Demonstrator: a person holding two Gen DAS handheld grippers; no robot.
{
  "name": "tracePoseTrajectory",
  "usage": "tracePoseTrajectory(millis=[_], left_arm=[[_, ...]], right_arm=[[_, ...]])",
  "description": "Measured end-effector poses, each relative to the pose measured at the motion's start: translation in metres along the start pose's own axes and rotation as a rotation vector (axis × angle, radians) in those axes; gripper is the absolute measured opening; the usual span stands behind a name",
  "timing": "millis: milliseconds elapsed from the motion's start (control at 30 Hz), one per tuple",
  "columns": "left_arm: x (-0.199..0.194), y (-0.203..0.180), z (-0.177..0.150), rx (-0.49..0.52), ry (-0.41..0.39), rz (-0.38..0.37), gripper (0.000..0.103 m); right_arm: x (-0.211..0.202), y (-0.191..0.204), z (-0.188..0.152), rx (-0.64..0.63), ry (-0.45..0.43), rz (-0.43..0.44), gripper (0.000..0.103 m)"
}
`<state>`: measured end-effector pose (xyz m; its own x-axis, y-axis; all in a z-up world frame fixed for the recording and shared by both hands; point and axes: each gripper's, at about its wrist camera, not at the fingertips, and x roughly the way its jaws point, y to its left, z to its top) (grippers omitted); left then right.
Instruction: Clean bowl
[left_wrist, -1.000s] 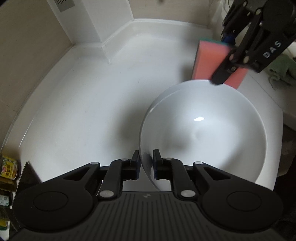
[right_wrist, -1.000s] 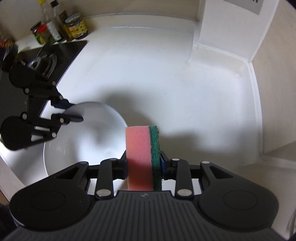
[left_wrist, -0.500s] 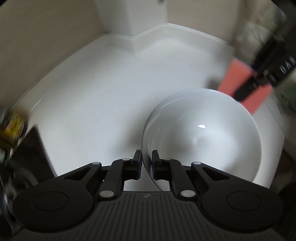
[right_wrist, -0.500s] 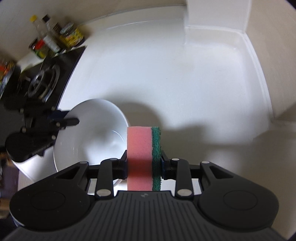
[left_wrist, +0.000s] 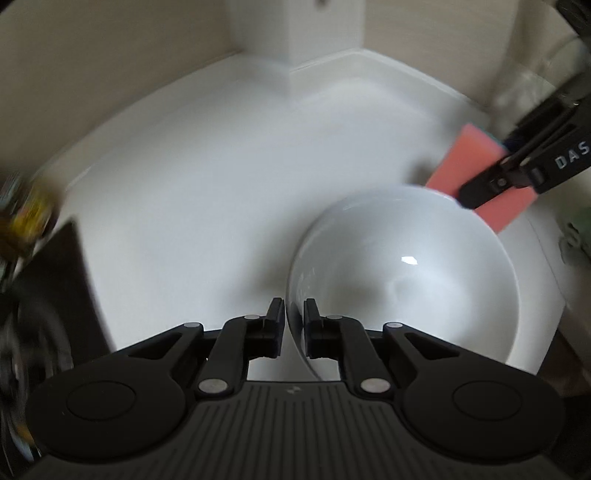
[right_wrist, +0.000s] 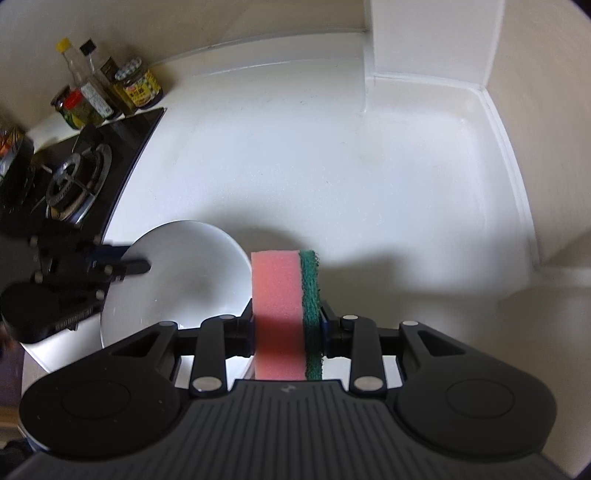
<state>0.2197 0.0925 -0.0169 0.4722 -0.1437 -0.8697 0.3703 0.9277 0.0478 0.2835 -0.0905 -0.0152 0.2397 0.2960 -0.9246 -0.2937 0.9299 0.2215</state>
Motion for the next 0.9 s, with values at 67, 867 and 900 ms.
tracePoseTrajectory(millis=[67,867,900], left_arm=[[-0.002,-0.002,-0.003,0.029,-0.010,0.004,0.009],[-0.028,-0.009,-0.024,0.123,0.014,0.042,0.013],[-0.028,-0.012,-0.026,0.114,0.010,0.044,0.013]], right_arm=[[-0.001,-0.001,-0.007,0.014,0.003,0.012,0.027],[-0.001,0.011,-0.004,-0.087,0.006,0.000,0.027],[-0.001,0.012,-0.005,-0.087,0.008,0.003,0.027]])
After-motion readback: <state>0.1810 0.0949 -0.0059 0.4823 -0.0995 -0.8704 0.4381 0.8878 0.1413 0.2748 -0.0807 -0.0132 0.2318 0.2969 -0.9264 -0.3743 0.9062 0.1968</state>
